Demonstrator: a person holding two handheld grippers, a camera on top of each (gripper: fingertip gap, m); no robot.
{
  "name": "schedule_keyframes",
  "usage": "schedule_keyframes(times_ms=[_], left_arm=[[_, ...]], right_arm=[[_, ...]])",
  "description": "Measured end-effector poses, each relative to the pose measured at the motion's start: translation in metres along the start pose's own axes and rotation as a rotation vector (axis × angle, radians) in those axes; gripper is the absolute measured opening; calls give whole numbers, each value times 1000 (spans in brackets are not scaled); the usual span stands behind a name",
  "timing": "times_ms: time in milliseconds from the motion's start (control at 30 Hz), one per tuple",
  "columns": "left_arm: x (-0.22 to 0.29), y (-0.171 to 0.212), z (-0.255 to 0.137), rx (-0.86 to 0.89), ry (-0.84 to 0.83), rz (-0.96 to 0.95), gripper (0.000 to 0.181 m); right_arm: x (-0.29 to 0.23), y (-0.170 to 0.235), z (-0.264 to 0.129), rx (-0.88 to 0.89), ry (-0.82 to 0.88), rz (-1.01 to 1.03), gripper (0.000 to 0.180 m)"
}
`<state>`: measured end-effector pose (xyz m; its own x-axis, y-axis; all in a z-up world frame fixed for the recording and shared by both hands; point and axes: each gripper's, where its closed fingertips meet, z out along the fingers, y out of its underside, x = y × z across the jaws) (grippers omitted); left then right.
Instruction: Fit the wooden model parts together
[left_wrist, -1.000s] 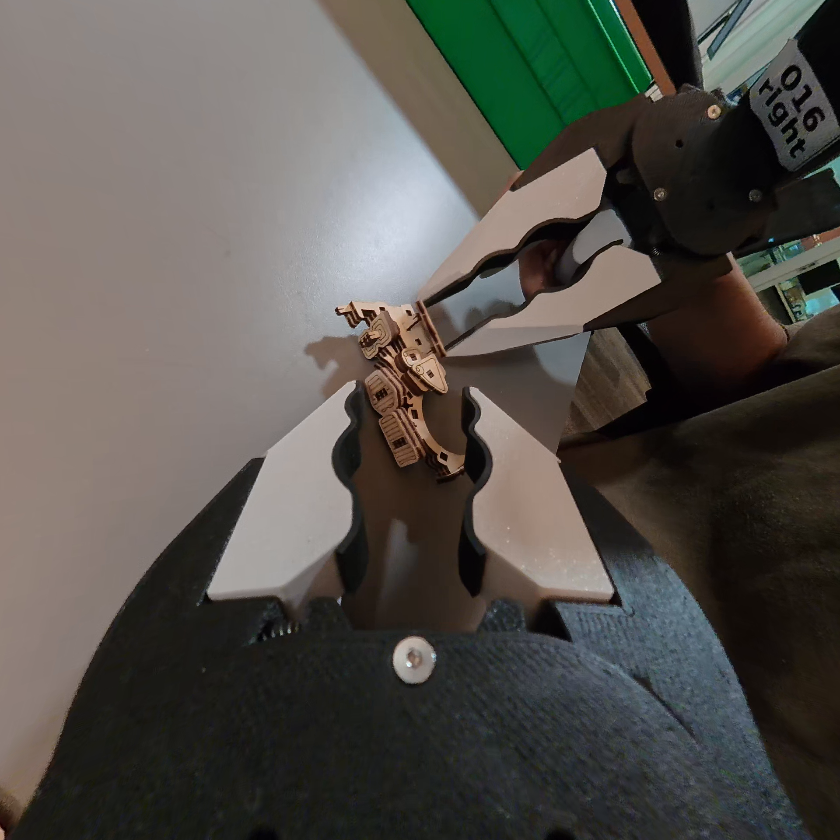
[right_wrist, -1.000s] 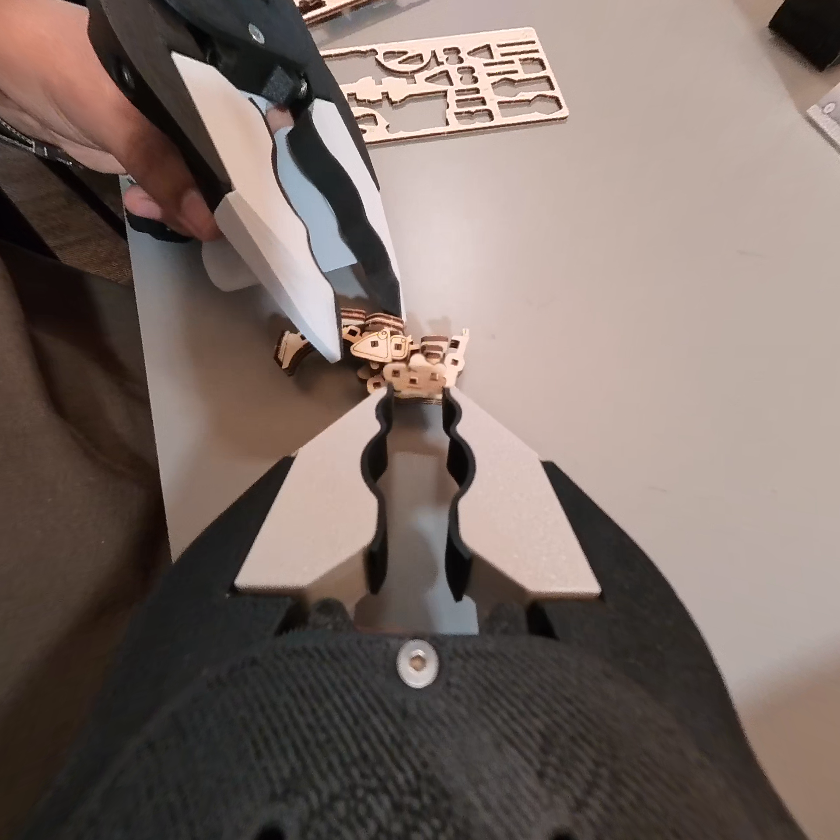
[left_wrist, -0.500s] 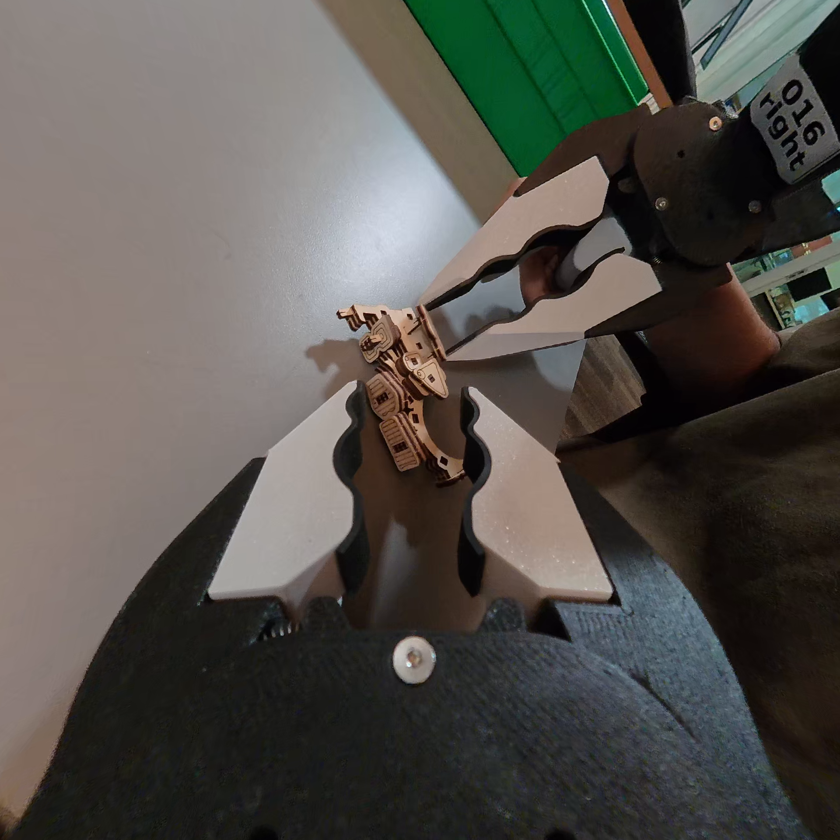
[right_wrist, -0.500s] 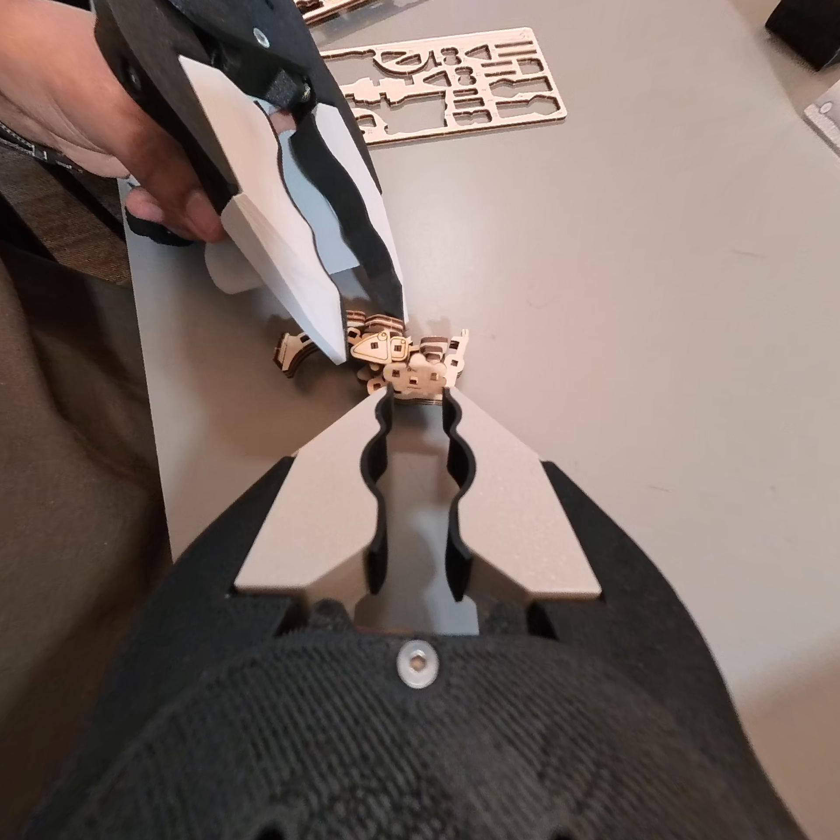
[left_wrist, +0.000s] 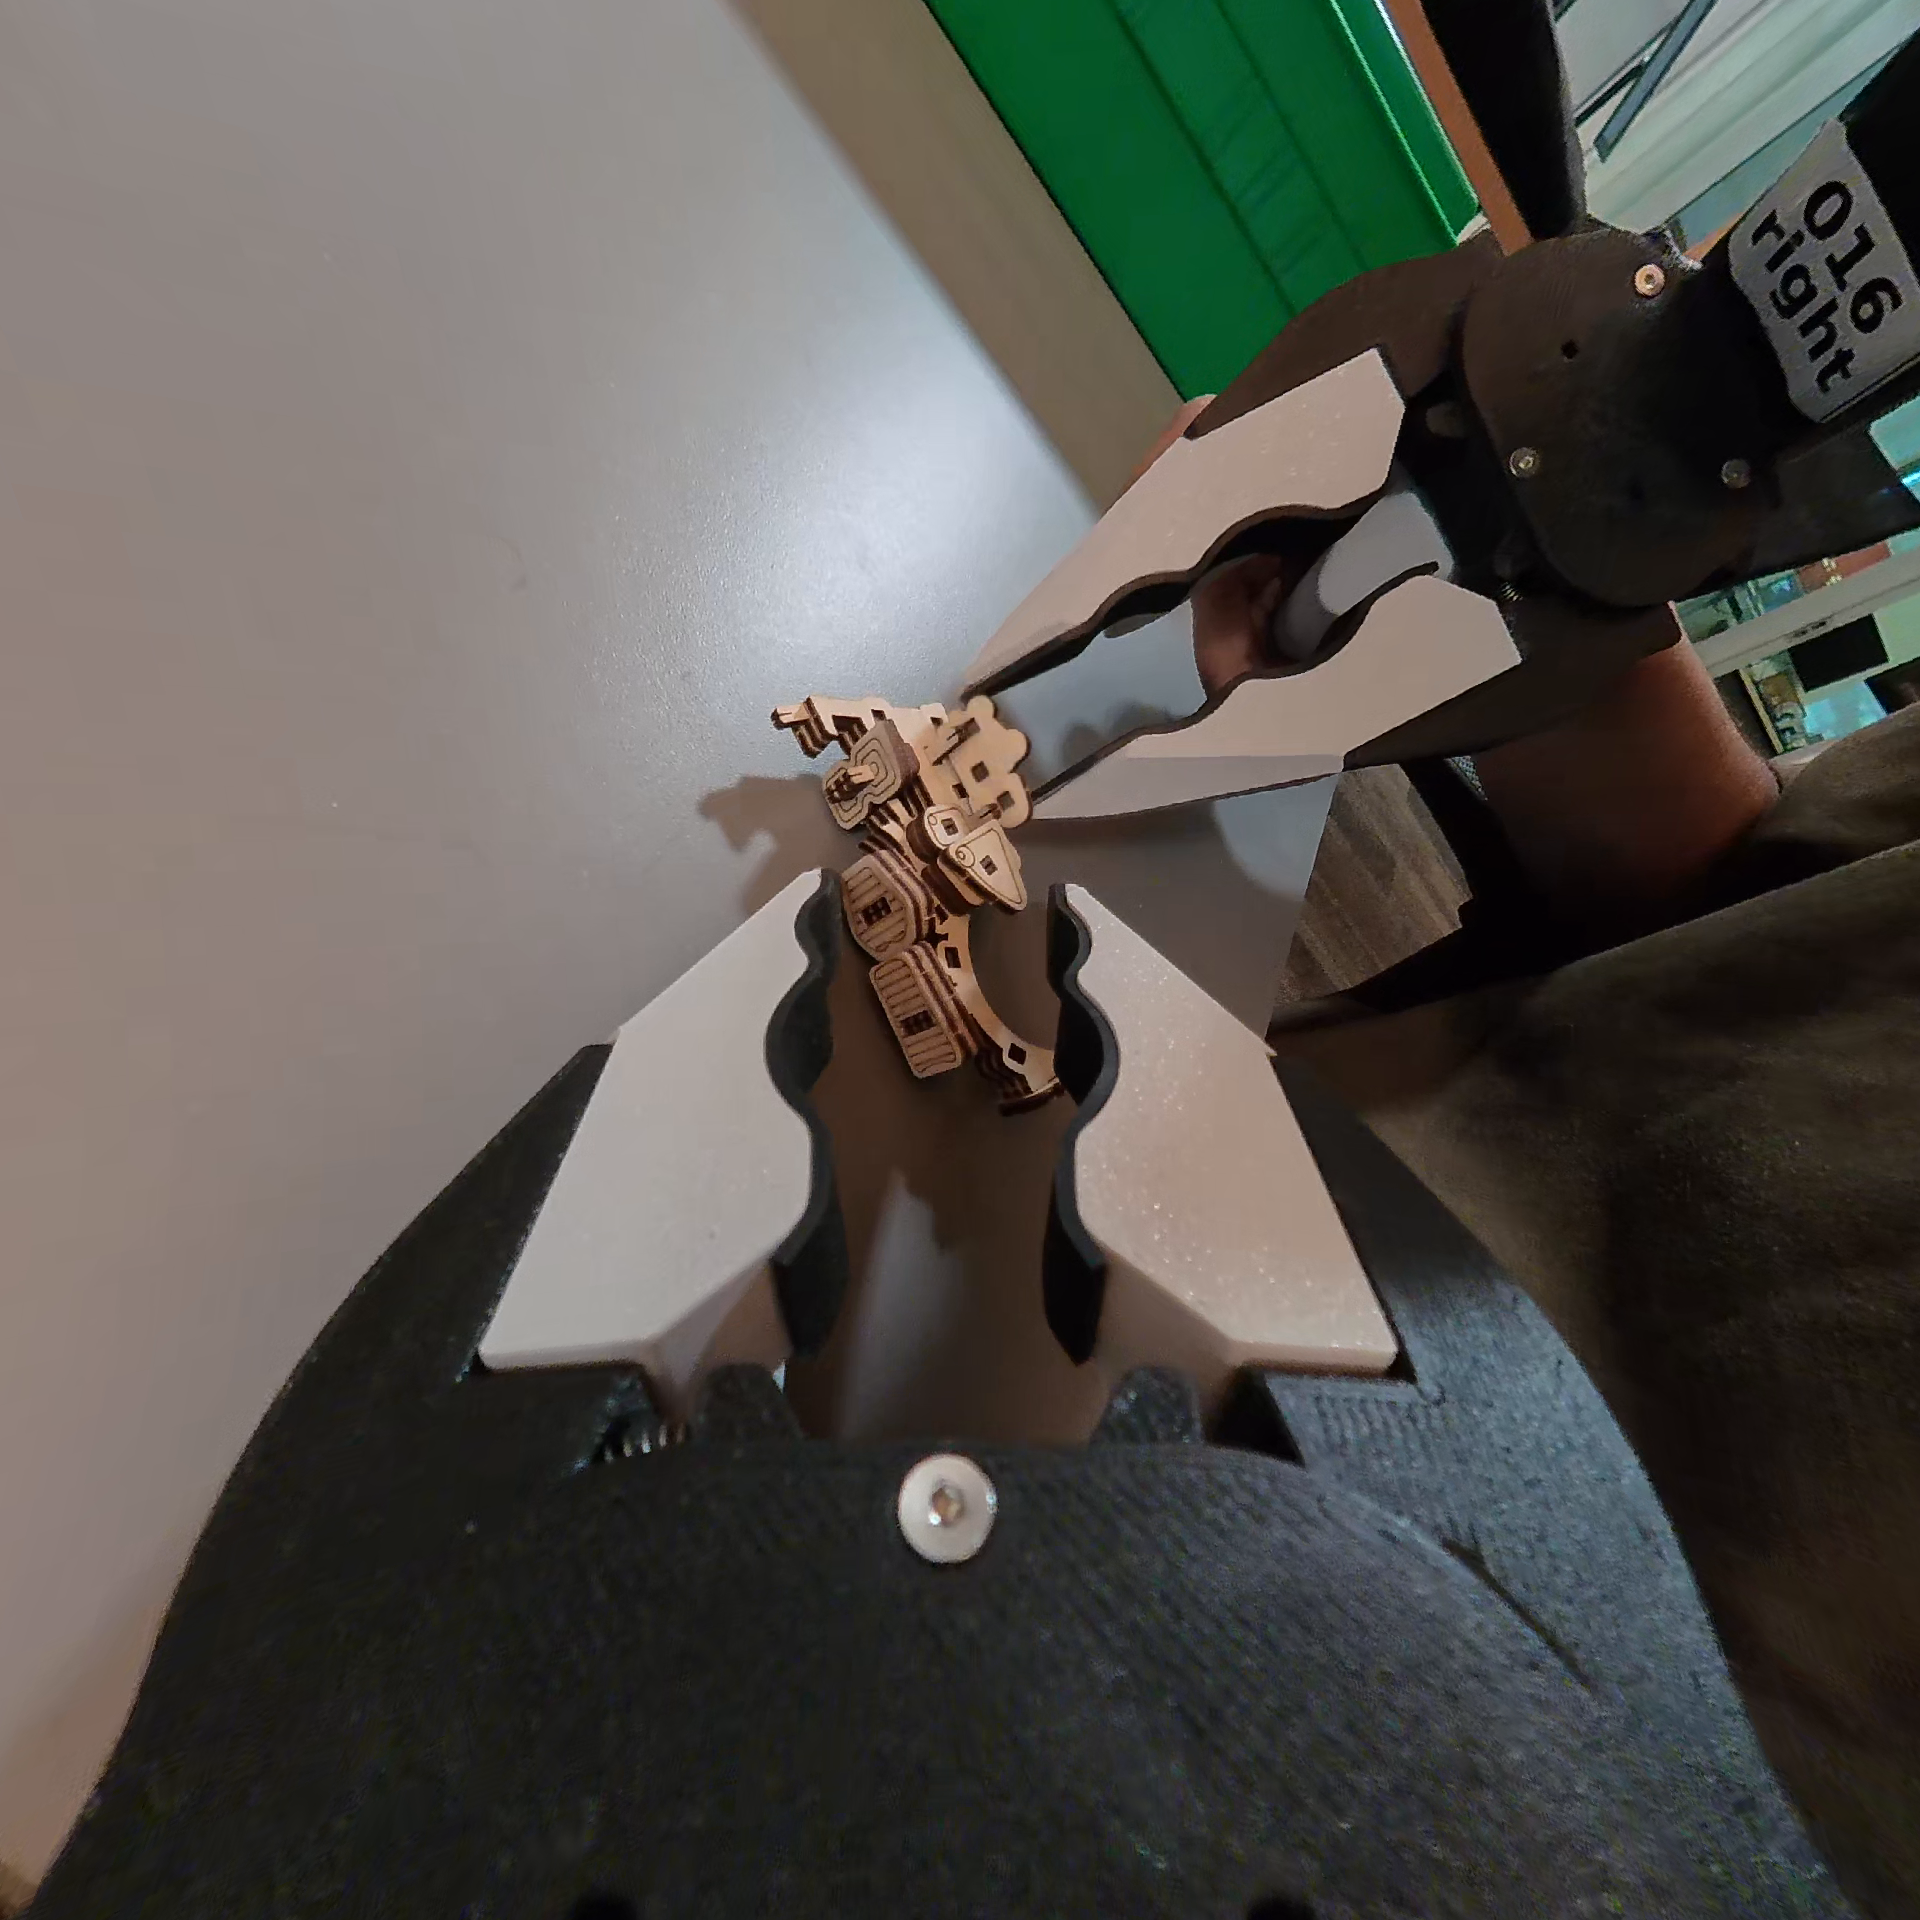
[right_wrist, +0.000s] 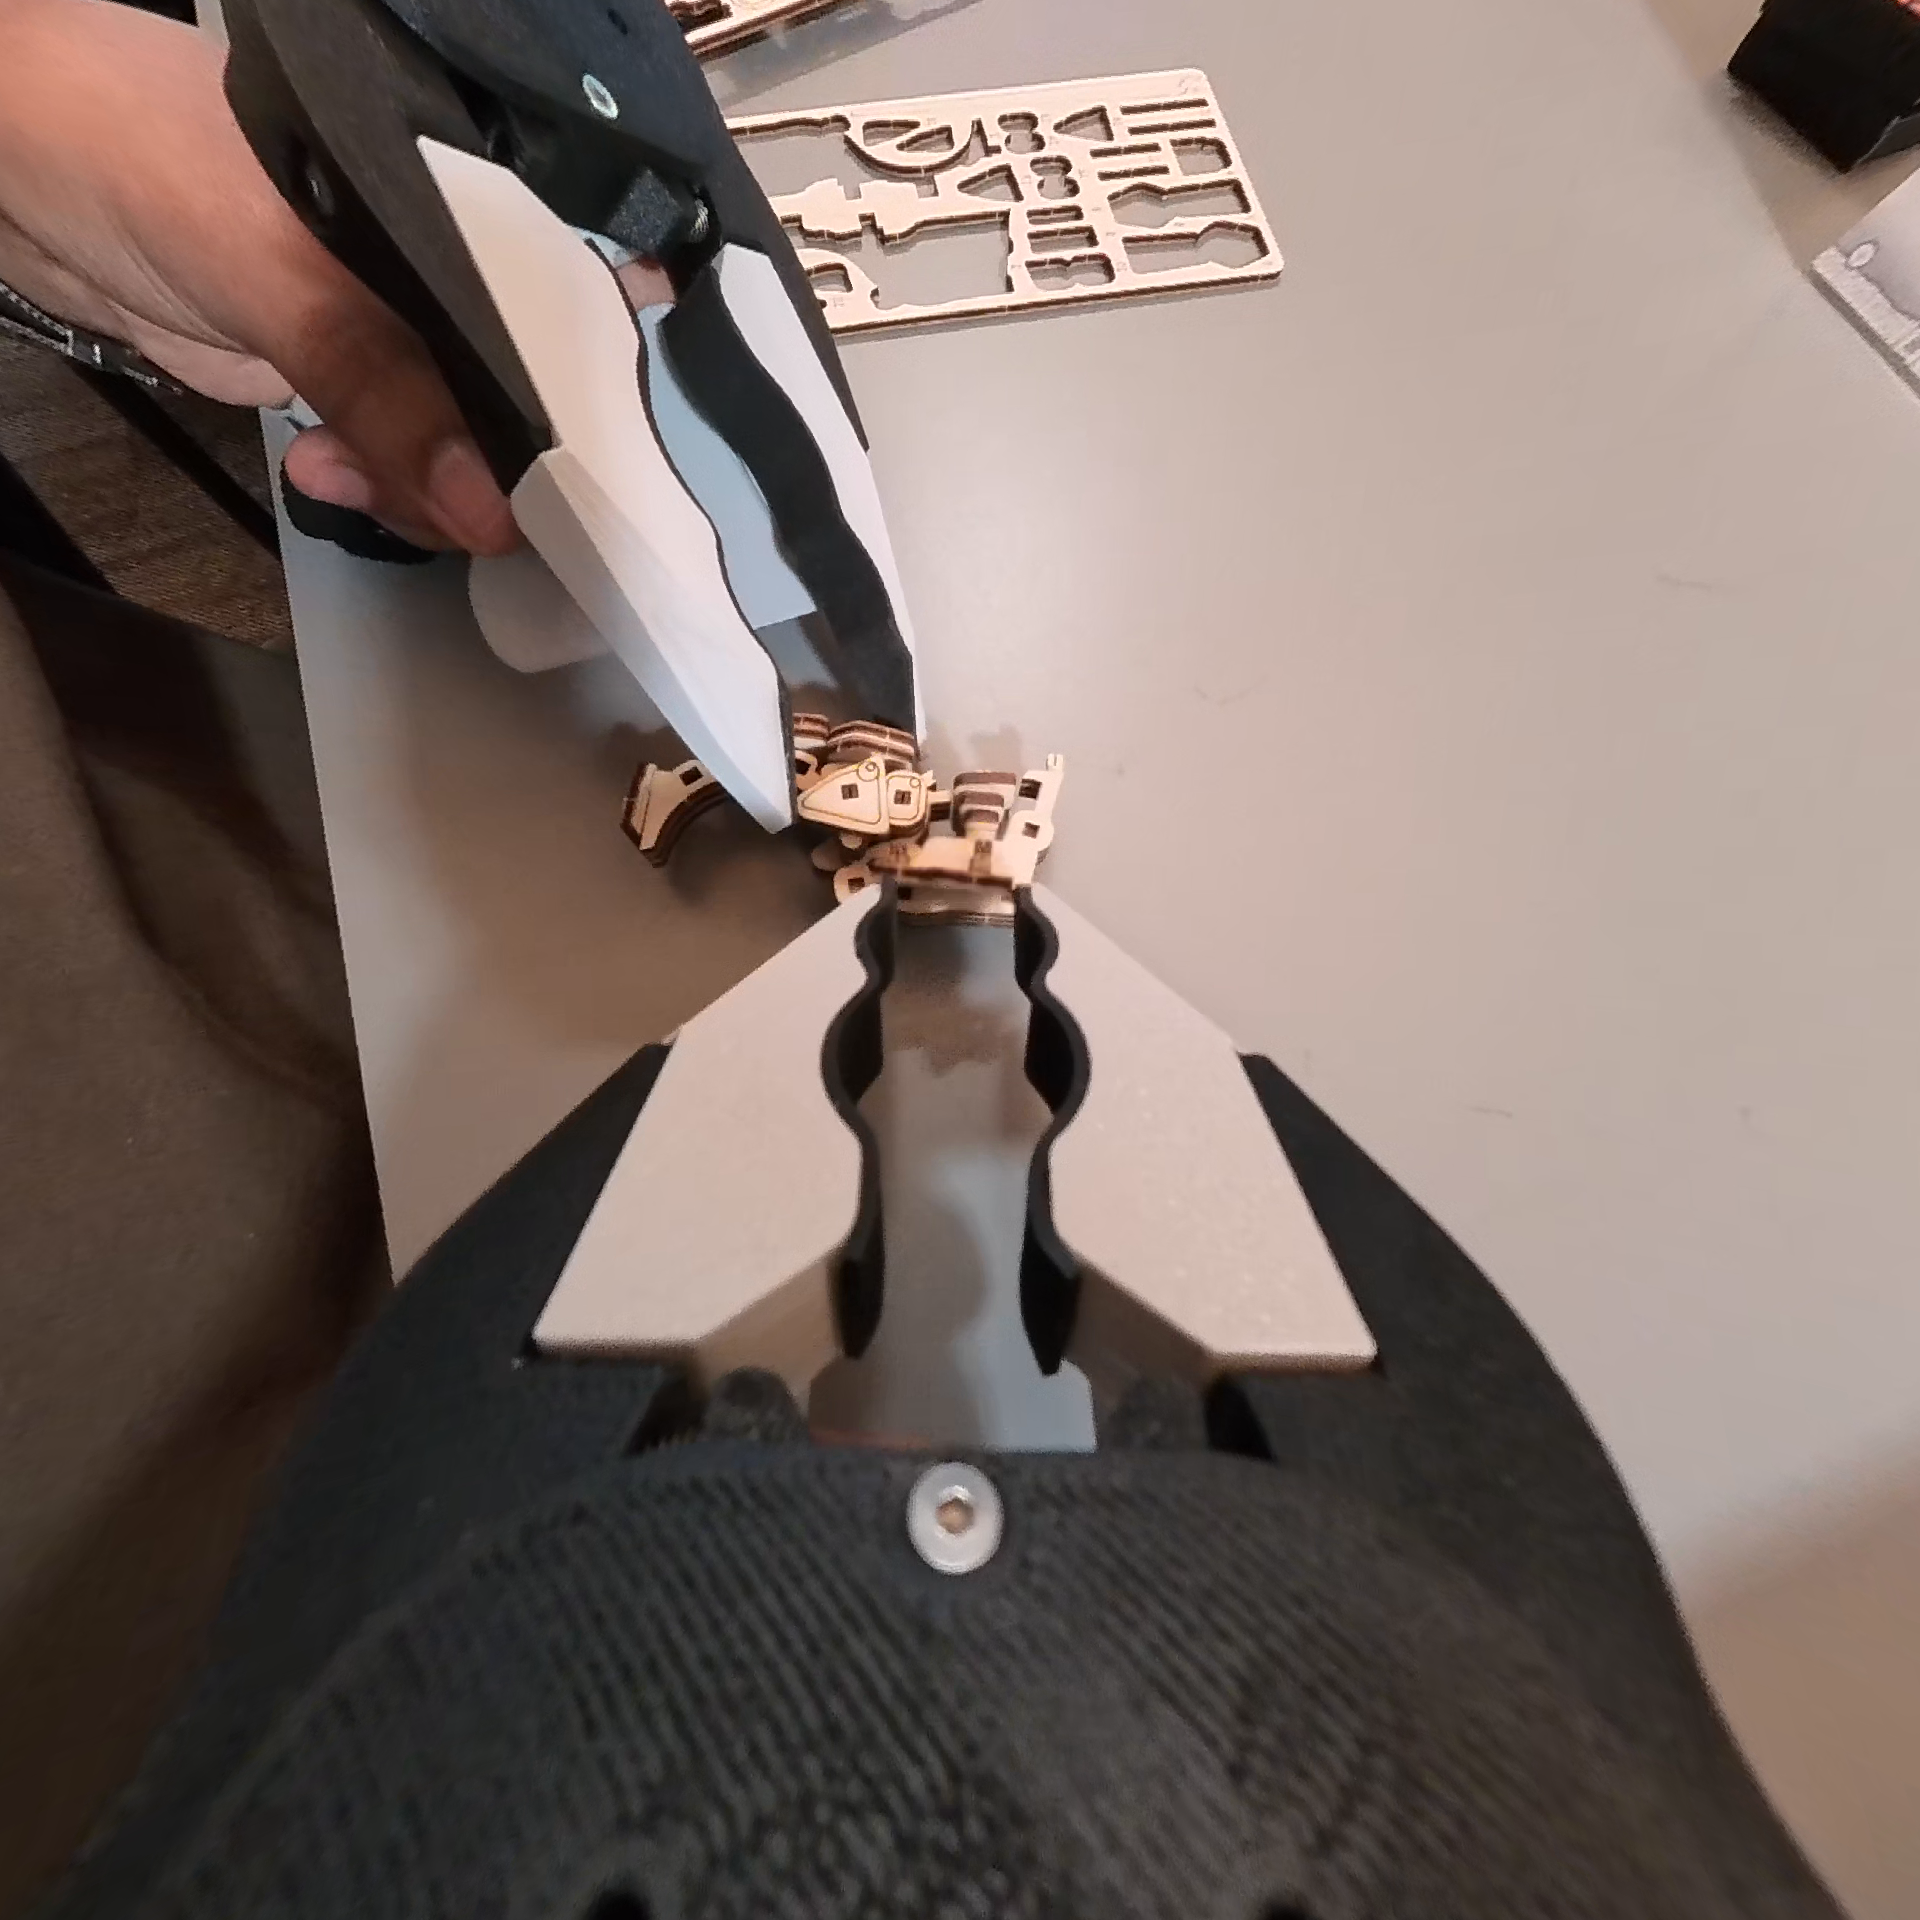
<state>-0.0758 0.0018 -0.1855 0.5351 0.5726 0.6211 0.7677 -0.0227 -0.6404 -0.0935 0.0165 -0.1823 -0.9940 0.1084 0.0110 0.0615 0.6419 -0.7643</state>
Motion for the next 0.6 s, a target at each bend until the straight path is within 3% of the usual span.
schedule_keyframes(times_ms=[600], left_arm=[[0, 0, 0, 3, 9, -11, 36]], right_arm=[[1, -8, -2, 49, 2, 12, 15]])
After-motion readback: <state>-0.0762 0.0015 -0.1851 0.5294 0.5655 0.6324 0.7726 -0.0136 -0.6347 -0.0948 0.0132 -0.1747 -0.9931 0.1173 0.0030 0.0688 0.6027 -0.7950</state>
